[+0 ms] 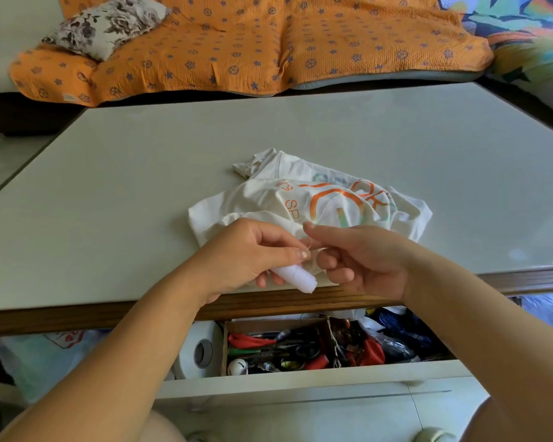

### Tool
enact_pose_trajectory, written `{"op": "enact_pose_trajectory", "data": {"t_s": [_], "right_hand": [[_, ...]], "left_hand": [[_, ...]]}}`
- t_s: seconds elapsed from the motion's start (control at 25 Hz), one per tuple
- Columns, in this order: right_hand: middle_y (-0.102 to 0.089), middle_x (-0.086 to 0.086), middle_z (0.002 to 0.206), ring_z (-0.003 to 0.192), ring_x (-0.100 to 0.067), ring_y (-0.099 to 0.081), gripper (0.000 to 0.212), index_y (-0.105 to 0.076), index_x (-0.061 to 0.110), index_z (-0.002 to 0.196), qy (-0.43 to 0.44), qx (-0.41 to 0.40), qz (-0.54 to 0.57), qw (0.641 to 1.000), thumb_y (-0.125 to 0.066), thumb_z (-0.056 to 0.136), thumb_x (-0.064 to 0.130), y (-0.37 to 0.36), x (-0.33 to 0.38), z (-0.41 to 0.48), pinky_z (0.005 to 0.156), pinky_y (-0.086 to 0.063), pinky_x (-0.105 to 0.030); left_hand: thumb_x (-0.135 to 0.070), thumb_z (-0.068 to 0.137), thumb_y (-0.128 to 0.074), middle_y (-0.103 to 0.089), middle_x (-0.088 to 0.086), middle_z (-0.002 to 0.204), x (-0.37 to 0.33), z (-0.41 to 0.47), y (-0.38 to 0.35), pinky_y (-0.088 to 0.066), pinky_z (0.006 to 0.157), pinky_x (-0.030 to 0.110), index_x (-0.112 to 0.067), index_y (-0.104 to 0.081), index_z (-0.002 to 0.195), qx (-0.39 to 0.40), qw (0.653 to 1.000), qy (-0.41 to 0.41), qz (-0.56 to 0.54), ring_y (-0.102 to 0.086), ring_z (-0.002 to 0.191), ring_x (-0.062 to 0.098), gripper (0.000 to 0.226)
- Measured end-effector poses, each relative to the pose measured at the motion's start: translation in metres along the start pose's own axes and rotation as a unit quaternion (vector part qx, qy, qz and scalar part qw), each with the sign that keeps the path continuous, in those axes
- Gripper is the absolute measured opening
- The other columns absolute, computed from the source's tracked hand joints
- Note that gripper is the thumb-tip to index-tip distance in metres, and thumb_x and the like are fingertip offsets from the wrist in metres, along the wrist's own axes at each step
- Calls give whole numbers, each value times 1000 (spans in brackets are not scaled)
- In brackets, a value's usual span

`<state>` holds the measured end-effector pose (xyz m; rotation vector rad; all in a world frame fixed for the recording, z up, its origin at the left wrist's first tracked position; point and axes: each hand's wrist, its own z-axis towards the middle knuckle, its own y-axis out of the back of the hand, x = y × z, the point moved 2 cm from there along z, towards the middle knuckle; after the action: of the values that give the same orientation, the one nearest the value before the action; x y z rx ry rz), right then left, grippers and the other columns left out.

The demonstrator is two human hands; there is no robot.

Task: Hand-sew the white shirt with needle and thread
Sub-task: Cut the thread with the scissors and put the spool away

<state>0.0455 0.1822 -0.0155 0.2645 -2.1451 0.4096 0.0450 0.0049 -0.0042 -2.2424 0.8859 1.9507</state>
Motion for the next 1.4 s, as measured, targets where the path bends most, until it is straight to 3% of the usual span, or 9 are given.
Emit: {"op": "enact_pose_trajectory", "data": {"t_s": [0.2, 0.44, 0.6, 0.72, 0.84, 0.96, 1.16, 1.28, 1.4], "right_hand": [[-64, -2, 71, 43, -6, -51, 14, -68, 11, 88, 61, -38, 144, 987, -59, 89, 22, 12, 9, 3, 34, -36, -12], [-67, 0, 65, 47, -4, -60, 22, -65, 11, 87, 100, -94, 245, 960, -48, 99, 17, 44, 23, 0, 38, -44, -11], [-56, 2, 58, 46, -5, -56, 19, -64, 9, 94, 141, -115, 196, 964, -48, 100, 17, 46, 21, 1, 41, -46, -12], [-51, 1, 55, 43, -9, -48, 17, -69, 7, 94, 219, -194, 116, 949, -57, 96, 18, 51, 27, -7, 41, -42, -15], [-47, -2, 49, 42, -15, -40, 17, -74, 7, 84, 284, -251, -78, 922, -68, 87, 23, 43, 31, -22, 41, -34, -22], [-61, -1, 54, 46, -16, -56, 19, -70, 6, 76, 307, -183, -233, 905, -67, 88, 20, 12, 24, -28, 47, -43, -24], [-73, 7, 103, 93, -16, -71, 20, -65, 12, 74, 337, -110, -250, 901, -59, 93, 10, -6, 11, -26, 85, -56, -43], [-73, 7, 107, 96, -14, -71, 21, -61, 4, 73, 339, -98, -238, 905, -57, 93, 1, -5, 8, -25, 91, -54, -48], [-74, 6, 104, 95, -14, -72, 24, -62, 10, 71, 345, -104, -239, 902, -57, 92, -1, -6, 6, -23, 90, -54, -49]], "left_hand": [[-14, 89, -69, -75, 1, 86, 8, -3, 4, -47, 51, 21, -19, -78, 87, 35, 998, -7, 42, -65, 66, 10, 11], [-12, 90, -67, -75, 2, 83, 13, -2, 13, -46, 50, 21, -18, -77, 85, 54, 997, 14, 56, -65, 68, 13, 12], [-18, 88, -70, -75, 1, 81, 13, 2, 13, -46, 49, 20, -18, -77, 90, 40, 998, 19, 34, -64, 64, 11, 8], [-28, 75, -75, -74, 2, 78, 12, 6, 20, -47, 48, 18, -15, -76, 93, -21, 996, 23, -78, -63, 57, 8, 22], [-25, 68, -73, -73, 1, 81, 14, 7, 27, -51, 52, 17, -10, -72, 94, -60, 977, 20, -206, -67, 64, 7, 30], [-21, 70, -71, -73, 4, 82, 14, 8, 28, -54, 55, 17, -8, -69, 90, -70, 959, 16, -275, -71, 73, 12, 25], [-22, 69, -70, -73, 5, 81, 12, 8, 28, -54, 55, 17, -8, -68, 88, -74, 958, 10, -276, -71, 73, 12, 23], [-20, 68, -71, -72, 5, 79, 12, 8, 27, -54, 54, 17, -7, -68, 88, -78, 959, 6, -273, -70, 70, 11, 25], [-20, 66, -72, -71, 3, 74, 12, 9, 25, -54, 55, 18, -8, -68, 84, -86, 962, -4, -259, -69, 67, 10, 23]]}}
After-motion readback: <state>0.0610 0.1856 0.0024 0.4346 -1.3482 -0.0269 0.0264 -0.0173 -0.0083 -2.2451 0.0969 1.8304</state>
